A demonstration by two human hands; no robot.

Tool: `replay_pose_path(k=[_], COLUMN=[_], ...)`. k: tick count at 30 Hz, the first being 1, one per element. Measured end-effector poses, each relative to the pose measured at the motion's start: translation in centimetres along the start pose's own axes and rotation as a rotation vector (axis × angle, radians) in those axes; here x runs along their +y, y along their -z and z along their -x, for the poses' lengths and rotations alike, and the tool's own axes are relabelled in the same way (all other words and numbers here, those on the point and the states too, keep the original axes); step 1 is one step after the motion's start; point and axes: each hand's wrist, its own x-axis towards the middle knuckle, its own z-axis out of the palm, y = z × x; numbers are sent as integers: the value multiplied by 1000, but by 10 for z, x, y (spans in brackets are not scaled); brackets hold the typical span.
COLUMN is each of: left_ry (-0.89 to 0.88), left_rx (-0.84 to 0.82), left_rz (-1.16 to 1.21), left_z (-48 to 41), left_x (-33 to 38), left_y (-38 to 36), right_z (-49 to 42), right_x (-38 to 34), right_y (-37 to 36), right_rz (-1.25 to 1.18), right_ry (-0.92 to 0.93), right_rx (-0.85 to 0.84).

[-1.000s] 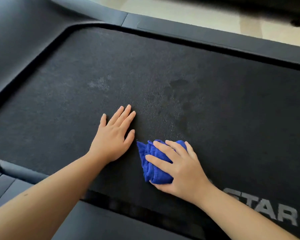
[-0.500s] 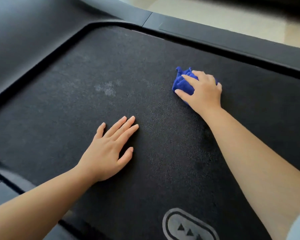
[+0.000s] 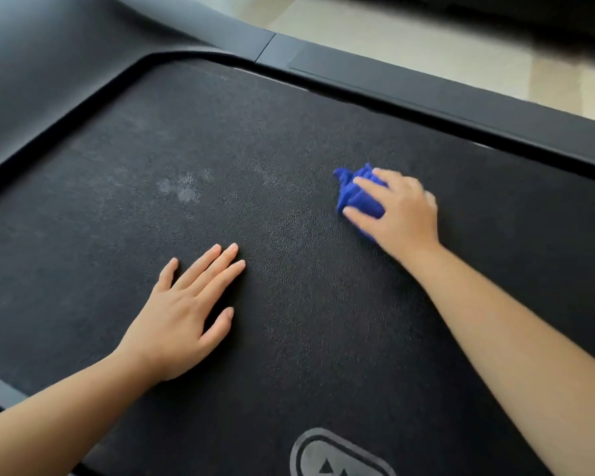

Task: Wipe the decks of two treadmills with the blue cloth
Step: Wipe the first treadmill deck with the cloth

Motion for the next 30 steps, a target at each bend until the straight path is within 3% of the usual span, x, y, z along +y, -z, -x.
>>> replay_pose_path(k=[4, 8, 16, 19, 21, 26, 30], left_ry=[-10, 9, 2, -1, -3, 1, 7], left_rx=[-1, -4, 6, 9, 9, 9, 1], left_rz=[-8, 3, -8, -14, -19, -31, -36], left_z=[1, 3, 1, 1, 1, 1, 1], left_x=[-1, 0, 1, 1, 0, 2, 2], left_y=[0, 1, 0, 0, -1, 0, 1], right_z=[-67, -70, 113, 114, 79, -5, 31], right_x=[37, 36, -31, -24, -7, 36, 15], right_y=[-5, -4, 18, 21, 17, 13, 12], right_rz=[40, 37, -110, -161, -103, 33, 41], right_ry=[-174, -233, 236, 340, 256, -215, -190], right_rx=[-71, -60, 49, -9, 9, -15, 4])
